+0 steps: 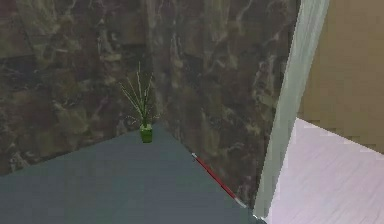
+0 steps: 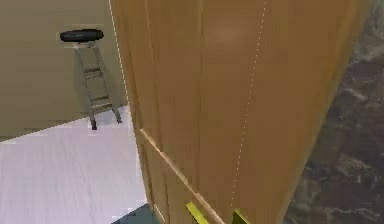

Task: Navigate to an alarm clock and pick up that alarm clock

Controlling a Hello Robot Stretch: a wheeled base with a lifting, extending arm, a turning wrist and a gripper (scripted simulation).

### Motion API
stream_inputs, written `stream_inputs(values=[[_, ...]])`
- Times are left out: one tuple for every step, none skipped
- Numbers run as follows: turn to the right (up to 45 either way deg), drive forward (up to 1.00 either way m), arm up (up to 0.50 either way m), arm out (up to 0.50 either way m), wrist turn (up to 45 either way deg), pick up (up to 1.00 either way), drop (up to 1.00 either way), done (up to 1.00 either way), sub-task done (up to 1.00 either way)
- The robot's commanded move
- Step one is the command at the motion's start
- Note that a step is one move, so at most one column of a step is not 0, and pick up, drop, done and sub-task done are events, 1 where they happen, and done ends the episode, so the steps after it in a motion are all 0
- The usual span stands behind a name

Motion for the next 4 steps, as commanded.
stream_inputs(values=[[45.0,0.00,0.00,0.00,0.0,0.00,0.00,0.00,0.00],[45.0,0.00,0.00,0.00,0.0,0.00,0.00,0.00,0.00],[45.0,0.00,0.00,0.00,0.0,0.00,0.00,0.00,0.00],[36.0,0.00,0.00,0.00,0.0,0.00,0.00,0.00,0.00]])
